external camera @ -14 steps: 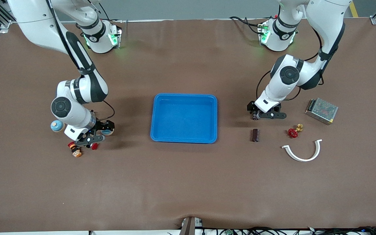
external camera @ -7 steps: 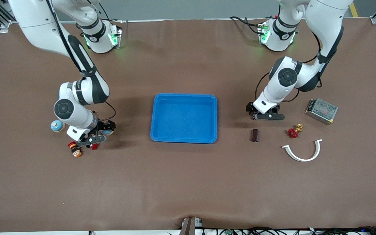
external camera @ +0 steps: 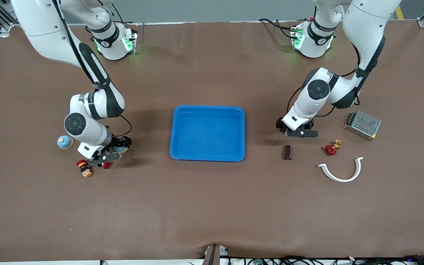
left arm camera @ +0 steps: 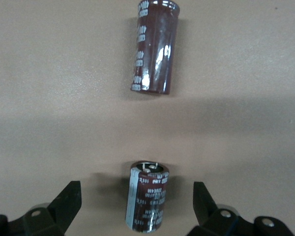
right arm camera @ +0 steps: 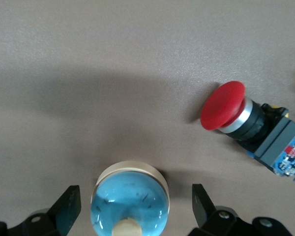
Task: Place electrolytic capacitor and blue bell in tray
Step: 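Close the right gripper on the bell while the left gripper grips the capacitor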
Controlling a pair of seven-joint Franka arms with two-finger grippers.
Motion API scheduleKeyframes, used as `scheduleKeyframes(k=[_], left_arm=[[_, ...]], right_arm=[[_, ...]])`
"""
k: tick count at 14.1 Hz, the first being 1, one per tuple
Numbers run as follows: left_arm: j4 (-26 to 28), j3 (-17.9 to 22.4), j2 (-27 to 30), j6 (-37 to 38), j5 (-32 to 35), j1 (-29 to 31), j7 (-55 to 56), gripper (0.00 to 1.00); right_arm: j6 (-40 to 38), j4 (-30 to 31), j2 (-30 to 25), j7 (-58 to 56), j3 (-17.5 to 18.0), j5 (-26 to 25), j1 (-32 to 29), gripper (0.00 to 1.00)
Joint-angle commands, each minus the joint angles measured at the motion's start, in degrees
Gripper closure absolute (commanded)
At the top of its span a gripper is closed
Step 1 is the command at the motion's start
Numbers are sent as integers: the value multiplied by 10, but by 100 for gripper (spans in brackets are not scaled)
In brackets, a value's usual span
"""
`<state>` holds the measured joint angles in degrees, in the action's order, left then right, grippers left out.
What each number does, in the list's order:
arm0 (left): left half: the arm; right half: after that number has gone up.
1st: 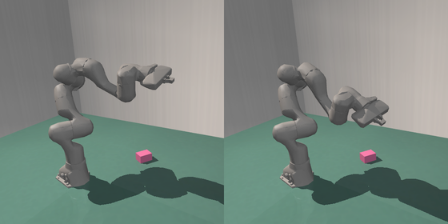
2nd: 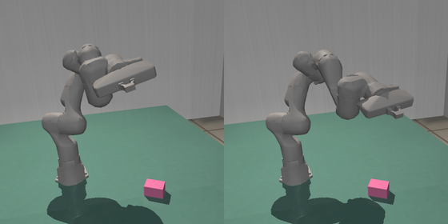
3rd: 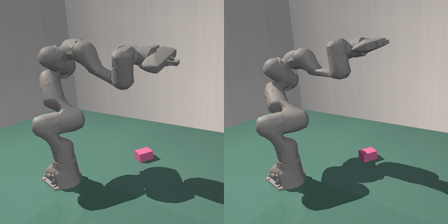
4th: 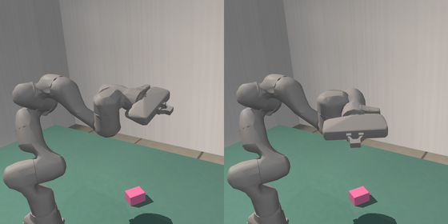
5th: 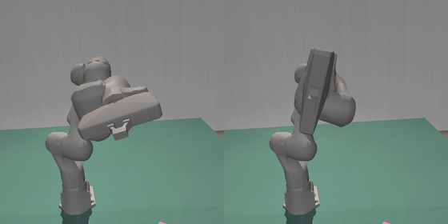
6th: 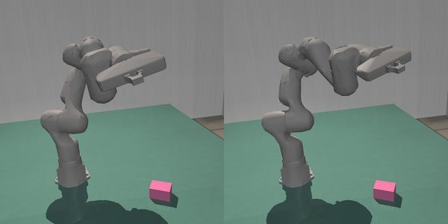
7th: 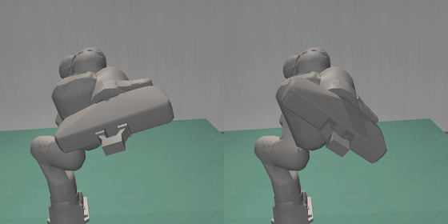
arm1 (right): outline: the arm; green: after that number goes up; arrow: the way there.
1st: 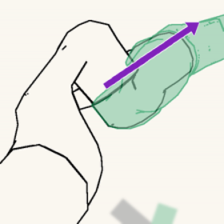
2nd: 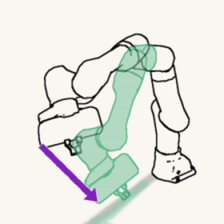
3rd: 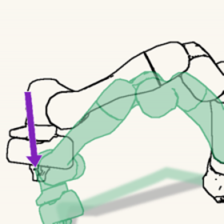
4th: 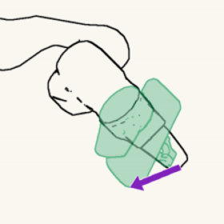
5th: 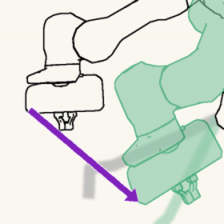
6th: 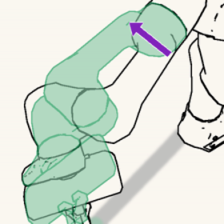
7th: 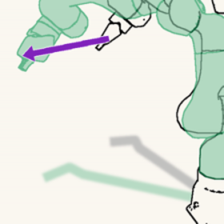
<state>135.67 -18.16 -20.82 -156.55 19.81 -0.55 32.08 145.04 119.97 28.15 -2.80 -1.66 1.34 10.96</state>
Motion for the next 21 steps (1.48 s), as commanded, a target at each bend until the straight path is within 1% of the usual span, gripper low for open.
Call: scheduleKeyframes(k=[1, 2, 3, 4, 5, 6, 7, 9, 10, 11, 12, 13, 15, 18, 19, 21], left_arm=[[-8, -1, -5, -6, 16, 1, 29, 35], [-7, 0, -4, -5, 17, 0, 32, 61], [-7, 0, -5, -4, 17, -1, 33, 81], [-7, 0, -5, -4, 17, -1, 40, 97], [-7, 0, -5, -3, 17, -4, 59, 100], [-6, 0, -5, -3, 19, -4, 74, 100], [-6, -1, -4, -2, 19, -4, 88, 100], [-6, -1, -2, 0, 19, -4, 112, 100], [-6, -2, 2, 5, 19, -2, 121, 100], [-8, -4, 10, 20, 19, 0, 135, 100], [-10, -6, 22, 37, 17, 1, 158, 100], [-17, -6, 34, 58, 18, 1, 188, 100], [-45, -16, 50, 122, 12, -1, 241, 100], [-109, -56, 54, 220, -20, 3, 366, 100], [-125, -64, 54, 239, -29, 4, 387, 100], [-146, -80, 61, 254, -76, 4, 423, 100]], right_arm=[[11, 9, -3, -6, 4, -3, -7, 0], [11, 9, -3, -6, 4, -3, -7, 0], [11, 9, -3, -6, 4, -3, -7, 0], [11, 9, -3, -6, 4, -3, -7, 0], [11, 9, -3, -6, 4, -3, -7, 0], [11, 9, -3, -6, 4, -3, -7, 7], [11, 9, -3, -6, 4, -3, -7, 19], [11, 8, -3, -7, 4, -3, -7, 35], [11, 8, -3, -7, 4, -3, -7, 40], [11, 8, -3, -7, 4, -3, -7, 48], [11, 8, -3, -7, 4, -3, -7, 58], [11, 8, -2, -6, 4, -3, -7, 62], [11, 7, -2, -6, 4, -3, -7, 62], [8, 6, -3, -6, 4, -3, -6, 62], [3, 4, -5, -6, 4, -3, -6, 62], [-17, 0, -12, -5, 5, -3, -3, 62]])
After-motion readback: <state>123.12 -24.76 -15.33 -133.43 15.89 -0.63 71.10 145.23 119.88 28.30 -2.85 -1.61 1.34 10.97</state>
